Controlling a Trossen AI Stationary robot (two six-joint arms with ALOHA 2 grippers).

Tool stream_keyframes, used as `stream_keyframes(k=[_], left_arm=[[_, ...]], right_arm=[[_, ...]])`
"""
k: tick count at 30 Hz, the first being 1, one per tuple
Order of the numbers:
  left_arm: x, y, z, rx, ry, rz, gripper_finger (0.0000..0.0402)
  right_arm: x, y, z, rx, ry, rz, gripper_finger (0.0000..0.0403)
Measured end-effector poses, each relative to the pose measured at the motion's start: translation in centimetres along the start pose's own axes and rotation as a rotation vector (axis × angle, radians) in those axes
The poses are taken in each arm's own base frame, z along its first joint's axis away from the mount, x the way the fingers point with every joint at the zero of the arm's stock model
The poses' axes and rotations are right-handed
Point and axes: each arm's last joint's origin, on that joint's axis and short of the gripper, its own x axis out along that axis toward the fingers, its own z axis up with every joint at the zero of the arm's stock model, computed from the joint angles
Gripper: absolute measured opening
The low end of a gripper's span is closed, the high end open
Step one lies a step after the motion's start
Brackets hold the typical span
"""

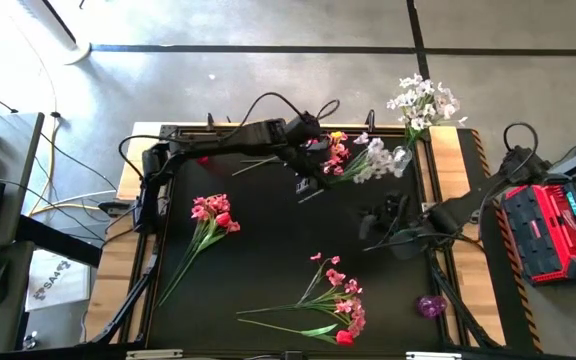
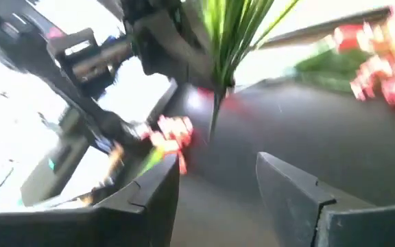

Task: Sort flowers into vase by color
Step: Put the white flowers into the transparent flower vase

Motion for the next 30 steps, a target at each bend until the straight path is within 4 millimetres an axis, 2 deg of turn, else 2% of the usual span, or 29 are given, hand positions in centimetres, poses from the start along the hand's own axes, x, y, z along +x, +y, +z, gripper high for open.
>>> stream_keyframes(k=[5,9,12,18,26,30], left_arm=[[0.2,-0.9,0.7,0.004,-0.052,-0.147,0.0000],[0.6,-1.9,0.9,0.033,-0.063,-0.248,0.0000],[0.8,-2.5,1.1,0.057,-0.074,-0.308,0.0000],[1.0,-3.4,1.1,0.075,-0.073,-0.398,0.0000],[0.7,-3.6,1.3,0.064,-0.080,-0.391,0.0000],[0.6,-3.6,1.4,0.066,-0.090,-0.378,0.0000]], right_arm=[[0.2,0.5,0.6,-0.097,-0.146,0.001,0.0184],[0.7,1.0,1.4,-0.137,-0.196,-0.018,0.0184],[1.1,1.5,1.9,-0.166,-0.189,0.009,0.0184],[1.3,3.0,2.6,-0.273,-0.101,0.181,0.0183],[1.2,3.1,2.7,-0.263,-0.079,0.216,0.0171],[1.2,3.2,2.4,-0.276,-0.013,0.274,0.0169]])
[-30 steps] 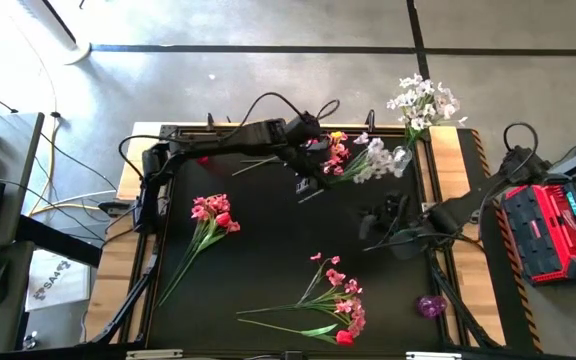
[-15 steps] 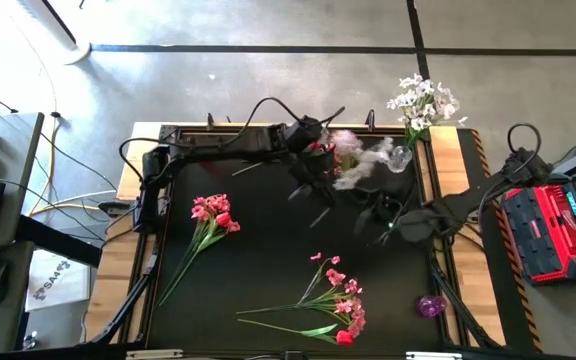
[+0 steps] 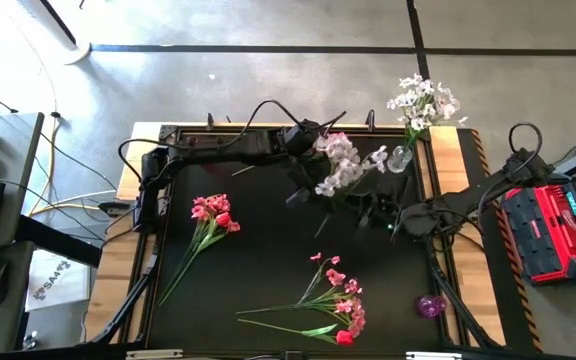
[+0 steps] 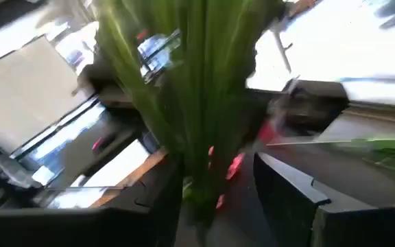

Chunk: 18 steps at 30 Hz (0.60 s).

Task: Sort flowers into vase by color
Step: Put the white flowers into the transparent flower vase

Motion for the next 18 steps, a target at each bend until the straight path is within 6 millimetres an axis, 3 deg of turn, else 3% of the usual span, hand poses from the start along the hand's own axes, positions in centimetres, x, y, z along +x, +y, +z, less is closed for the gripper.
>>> stream_keyframes(k=[6,18], left_arm=[[-0.2,-0.1,0.2,-0.010,-0.004,-0.014,0.0000],[-0.1,-0.3,0.1,0.001,-0.001,-0.027,0.0000]], right_arm=[[0.0,0.2,-0.4,-0.015,0.073,0.074,0.0170],[0.3,0.1,0.6,-0.037,-0.051,0.011,0.0169]])
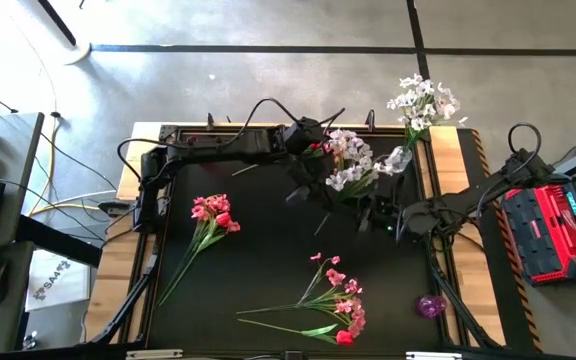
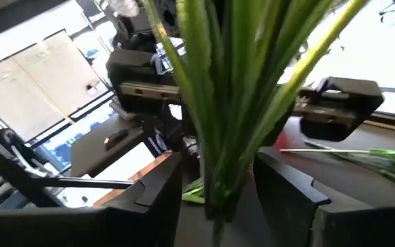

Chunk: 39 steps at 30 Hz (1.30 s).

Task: Sort flowers into vase by color
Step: Put the white flowers into the transparent flower vase

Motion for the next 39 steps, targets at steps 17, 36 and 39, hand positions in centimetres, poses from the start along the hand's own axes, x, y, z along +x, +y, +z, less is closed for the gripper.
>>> stream_keyframes(k=[17,36,39], left_arm=[[-0.7,0.8,0.1,-0.058,-0.017,0.100,0.0012],[-7.3,4.2,-1.4,-0.194,0.043,0.387,0.0102],[-8.1,3.6,-1.0,-0.165,0.043,0.434,0.0089]], right_arm=[[0.5,-0.6,0.5,0.013,-0.043,-0.062,0.0010],[-6.0,-7.1,1.2,-0.195,-0.279,-0.609,0.0001],[-6.2,-8.5,1.6,-0.275,-0.267,-0.684,0.0001]])
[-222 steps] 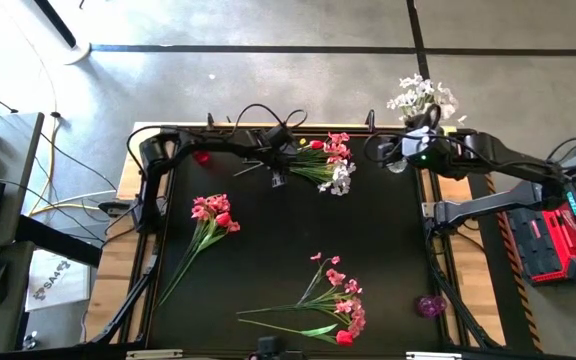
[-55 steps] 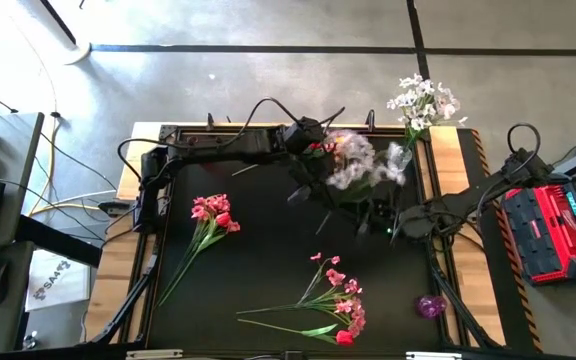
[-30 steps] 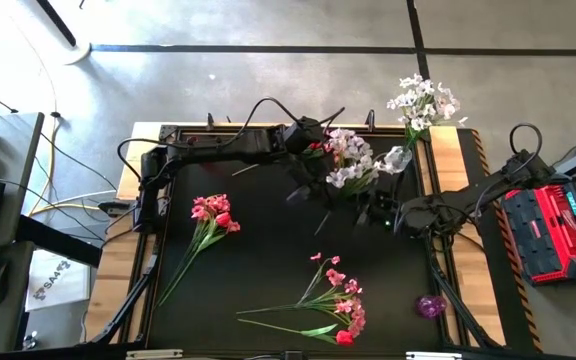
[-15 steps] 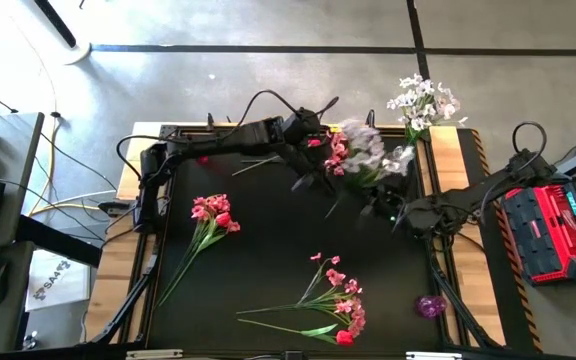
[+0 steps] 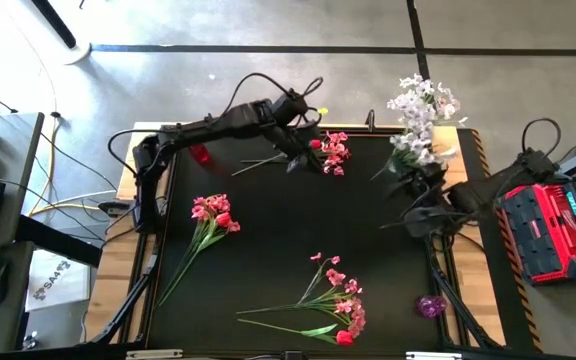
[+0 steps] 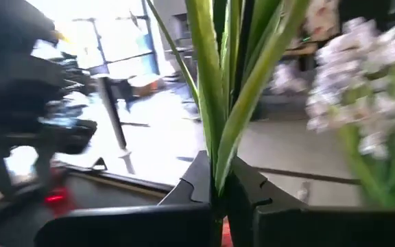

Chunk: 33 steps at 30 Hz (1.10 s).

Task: Sort flowers into vase by color
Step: Put the white flowers into the transparent flower vase

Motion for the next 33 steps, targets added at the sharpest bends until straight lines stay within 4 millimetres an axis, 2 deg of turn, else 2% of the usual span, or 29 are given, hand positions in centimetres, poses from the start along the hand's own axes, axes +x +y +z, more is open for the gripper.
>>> stream_keyframes(k=[9,16,20,26,33], left_arm=[[-2.6,0.9,0.1,-0.010,-0.010,0.088,0.0078],[-3.0,1.5,0.2,0.001,-0.017,0.145,0.0078],[-3.0,1.5,0.1,0.010,-0.015,0.162,0.0078],[-3.1,1.8,-0.1,0.026,0.010,0.268,0.0078],[-3.2,2.0,-0.9,0.031,0.096,0.355,0.0078]], right_arm=[[3.1,-2.6,0.2,-0.127,0.066,-0.239,0.0001],[5.1,-3.1,0.1,-0.300,0.106,-0.390,0.0001],[6.0,-2.6,-0.1,-0.333,0.127,-0.408,0.0001],[7.2,-0.8,-1.2,-0.345,0.130,-0.408,0.0001],[8.5,1.2,-4.2,-0.617,0.290,-0.346,0.0002]])
